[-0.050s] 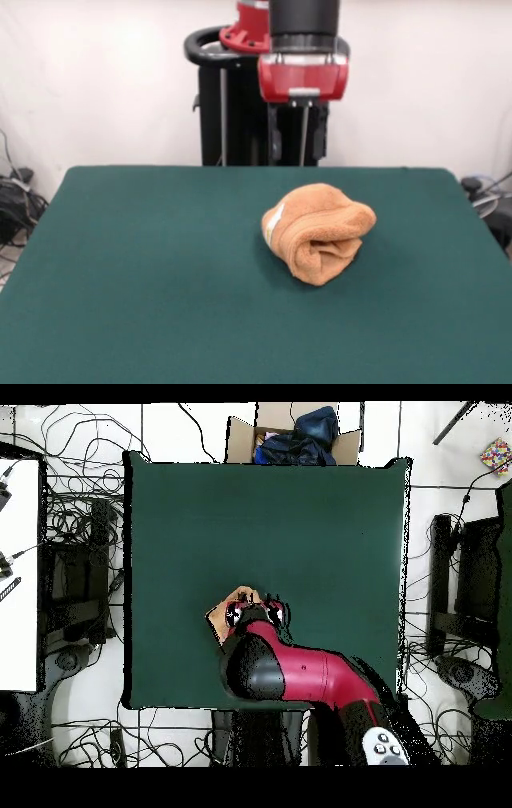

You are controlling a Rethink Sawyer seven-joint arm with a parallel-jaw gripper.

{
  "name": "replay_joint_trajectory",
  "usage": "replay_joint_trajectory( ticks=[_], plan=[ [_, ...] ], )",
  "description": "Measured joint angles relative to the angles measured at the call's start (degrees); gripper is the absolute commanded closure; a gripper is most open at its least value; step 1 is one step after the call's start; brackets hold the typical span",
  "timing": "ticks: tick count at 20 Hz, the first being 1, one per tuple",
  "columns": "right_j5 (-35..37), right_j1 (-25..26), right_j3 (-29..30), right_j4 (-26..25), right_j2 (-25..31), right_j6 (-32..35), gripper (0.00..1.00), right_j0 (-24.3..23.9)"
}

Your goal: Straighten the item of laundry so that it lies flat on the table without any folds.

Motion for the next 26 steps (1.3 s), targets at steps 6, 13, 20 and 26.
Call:
replay_joint_trajectory(
  ticks=[6, 13, 20, 26],
  plan=[
    [-7.95, 4.89, 0.19, -2.61, 0.68, 0.0, 0.0, -0.78],
    [-10.64, 9.12, 0.27, -3.97, 0.72, 0.0, 0.0, -0.73],
    [-10.64, 11.94, 0.26, -4.64, 0.72, 0.0, 0.0, -0.73],
    [-10.66, 13.96, 0.23, -5.88, 0.73, 0.0, 0.0, -0.73]
  ],
)
